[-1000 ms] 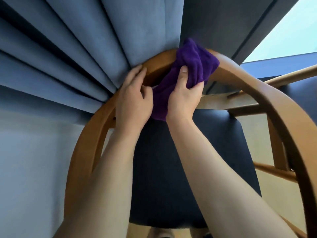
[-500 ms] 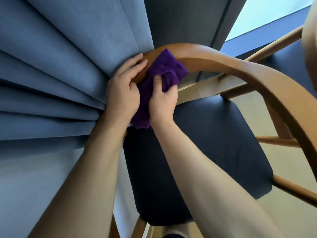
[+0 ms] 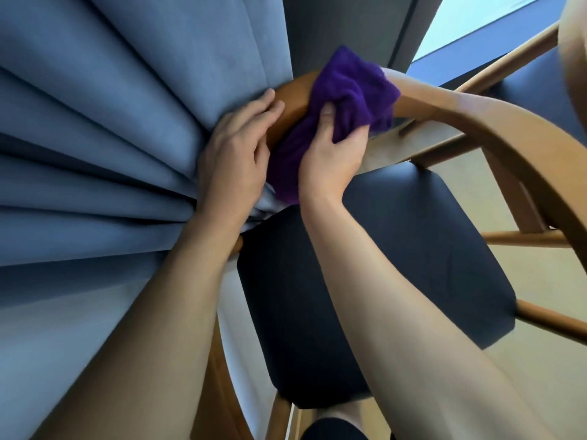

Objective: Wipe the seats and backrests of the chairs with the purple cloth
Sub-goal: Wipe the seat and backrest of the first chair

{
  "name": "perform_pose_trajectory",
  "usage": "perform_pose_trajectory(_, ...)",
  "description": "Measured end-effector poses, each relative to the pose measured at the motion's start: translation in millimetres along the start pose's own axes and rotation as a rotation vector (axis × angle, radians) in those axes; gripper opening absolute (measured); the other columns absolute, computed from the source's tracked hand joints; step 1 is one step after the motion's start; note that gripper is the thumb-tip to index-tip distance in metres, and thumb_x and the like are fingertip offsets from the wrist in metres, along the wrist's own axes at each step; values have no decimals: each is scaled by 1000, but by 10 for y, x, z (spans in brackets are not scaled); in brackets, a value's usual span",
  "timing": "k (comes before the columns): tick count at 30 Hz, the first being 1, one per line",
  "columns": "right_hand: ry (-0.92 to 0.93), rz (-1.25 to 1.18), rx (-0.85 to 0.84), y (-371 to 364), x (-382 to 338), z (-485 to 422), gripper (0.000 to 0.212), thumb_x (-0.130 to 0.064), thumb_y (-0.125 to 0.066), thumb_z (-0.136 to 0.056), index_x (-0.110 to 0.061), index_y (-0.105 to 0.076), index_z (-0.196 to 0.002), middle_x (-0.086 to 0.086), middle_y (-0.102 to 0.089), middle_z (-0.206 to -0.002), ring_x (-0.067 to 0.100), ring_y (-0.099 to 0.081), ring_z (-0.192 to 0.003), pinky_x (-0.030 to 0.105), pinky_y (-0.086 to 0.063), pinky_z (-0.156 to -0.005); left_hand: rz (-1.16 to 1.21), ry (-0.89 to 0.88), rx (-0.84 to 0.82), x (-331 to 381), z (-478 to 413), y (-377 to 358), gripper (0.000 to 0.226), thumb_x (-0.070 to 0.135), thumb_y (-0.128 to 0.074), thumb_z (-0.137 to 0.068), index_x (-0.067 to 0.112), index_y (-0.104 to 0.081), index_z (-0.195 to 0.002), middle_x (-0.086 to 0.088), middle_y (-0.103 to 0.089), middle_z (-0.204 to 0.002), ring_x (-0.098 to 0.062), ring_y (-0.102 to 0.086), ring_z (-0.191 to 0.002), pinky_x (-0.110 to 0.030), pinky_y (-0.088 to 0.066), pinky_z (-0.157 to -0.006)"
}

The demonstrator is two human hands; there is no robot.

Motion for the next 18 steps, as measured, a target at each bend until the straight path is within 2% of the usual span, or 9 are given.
perform_pose_trajectory(2,26,76,-41,-72,35,136,47,-16,-61,-97,0,-48,-138,16,-52,-140,27,-47,-132,42,-34,-112,-26,-66,1,-23,44,-12,40,1,-44,-100,8,-57,-138,-5,-51,-146,-22,-50,-133,-26,-38,-111)
perform_pose_trajectory(6,44,145,-270,-156,244,399,45,-8,-64,-94,5,-49,-134,20,-54,-133,29,-50,-126,42,-36,-110,-113,-79,6,-129,112,10,36,10,-47,-103,5,-57,-137,-14,-54,-142,-29,-53,-129,-35,-42,-108)
perform_pose_trajectory(8,57,124,-248,-102,233,321,51,-10,-68,-91,5,-48,-135,21,-51,-135,30,-48,-129,44,-34,-111,-127,-61,-19,-189,166,48,38,14,-51,-102,6,-54,-140,-15,-56,-138,-28,-54,-127,-35,-45,-106)
perform_pose_trajectory(11,36,36,-96,-51,172,192,59,-19,-71,-90,-1,-46,-141,16,-49,-141,25,-45,-134,42,-33,-114,-50,-20,-57,-257,193,93,40,10,-54,-100,5,-53,-140,-13,-56,-139,-22,-54,-129,-23,-41,-109)
perform_pose_trajectory(13,20,18,-79,-124,220,307,54,-19,-69,-92,-4,-48,-139,12,-53,-137,23,-49,-130,42,-35,-112,-3,22,-80,-280,149,111,40,5,-56,-97,5,-57,-137,-11,-59,-135,-20,-55,-127,-12,-35,-108)
perform_pose_trajectory(16,-37,26,-226,-230,482,685,42,-11,-65,-94,-8,-52,-133,10,-61,-127,22,-56,-120,43,-41,-107,-4,63,-101,-252,114,117,42,0,-54,-94,6,-59,-135,-10,-61,-132,-19,-54,-127,-6,-29,-105)
perform_pose_trajectory(18,-72,29,-379,-247,652,895,42,-12,-63,-95,-16,-51,-135,3,-64,-127,13,-58,-116,35,-45,-106,16,64,-86,-230,131,129,41,-2,-49,-96,5,-58,-136,-11,-61,-131,-19,-54,-127,-8,-31,-107)
Point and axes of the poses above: each hand's wrist, its own z-axis away from the middle knuckle, its own y-axis out of the back of the hand, x = y × z, the point moved 5 cm from there along -z, towards the middle knuckle
